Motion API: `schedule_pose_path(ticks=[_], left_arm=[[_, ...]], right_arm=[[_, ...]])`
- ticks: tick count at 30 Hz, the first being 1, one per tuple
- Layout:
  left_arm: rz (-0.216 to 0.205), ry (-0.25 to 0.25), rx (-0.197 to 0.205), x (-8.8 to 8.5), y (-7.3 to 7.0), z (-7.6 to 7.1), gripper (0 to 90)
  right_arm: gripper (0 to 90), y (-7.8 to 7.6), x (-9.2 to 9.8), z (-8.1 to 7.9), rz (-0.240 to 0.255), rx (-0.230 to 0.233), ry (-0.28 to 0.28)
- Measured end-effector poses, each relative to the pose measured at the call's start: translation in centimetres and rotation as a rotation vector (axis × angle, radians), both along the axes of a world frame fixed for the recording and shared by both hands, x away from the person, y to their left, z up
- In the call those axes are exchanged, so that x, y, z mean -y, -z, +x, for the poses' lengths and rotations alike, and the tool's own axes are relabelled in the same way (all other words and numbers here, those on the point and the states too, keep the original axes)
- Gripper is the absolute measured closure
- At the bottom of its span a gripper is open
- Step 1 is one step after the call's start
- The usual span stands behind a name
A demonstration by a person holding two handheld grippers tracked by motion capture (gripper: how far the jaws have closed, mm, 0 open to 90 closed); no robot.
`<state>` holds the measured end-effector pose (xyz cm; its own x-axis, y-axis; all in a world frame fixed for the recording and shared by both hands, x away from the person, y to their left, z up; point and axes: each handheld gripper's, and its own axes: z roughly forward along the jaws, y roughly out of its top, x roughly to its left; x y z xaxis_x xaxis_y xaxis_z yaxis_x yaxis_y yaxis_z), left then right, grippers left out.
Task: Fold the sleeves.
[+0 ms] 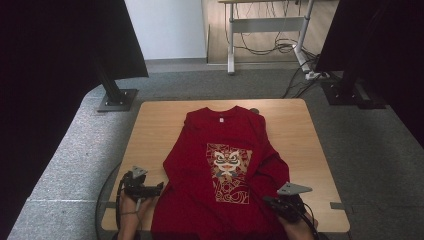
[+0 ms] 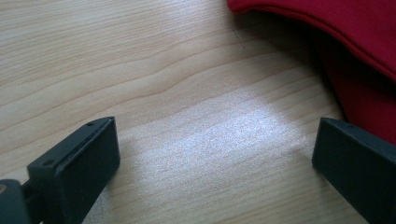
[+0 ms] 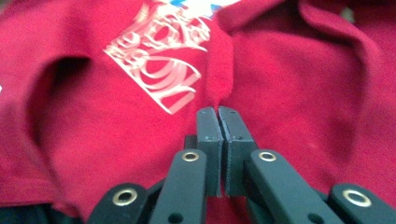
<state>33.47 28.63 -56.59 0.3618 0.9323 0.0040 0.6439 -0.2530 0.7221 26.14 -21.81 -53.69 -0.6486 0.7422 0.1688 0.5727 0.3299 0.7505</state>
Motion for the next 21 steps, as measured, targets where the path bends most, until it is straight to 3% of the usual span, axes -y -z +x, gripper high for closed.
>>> schedule_pose_path(ticks=[8,18,21], left_arm=[[0.000,0.000,0.000,0.0,0.0,0.0,0.7],[0.000,0.000,0.000,0.0,0.0,0.0,0.8],[0.000,0.001,0.000,0.0,0.0,0.0,0.7]], right_arm=[[87.7,-0.8,-4.5,0.1,0.032,-0.002,-0.106],[87.4,0.5,-9.5,1.1,0.012,-0.030,-0.176],[78.6,0.5,-9.8,1.6,0.044,-0.031,-0.184]])
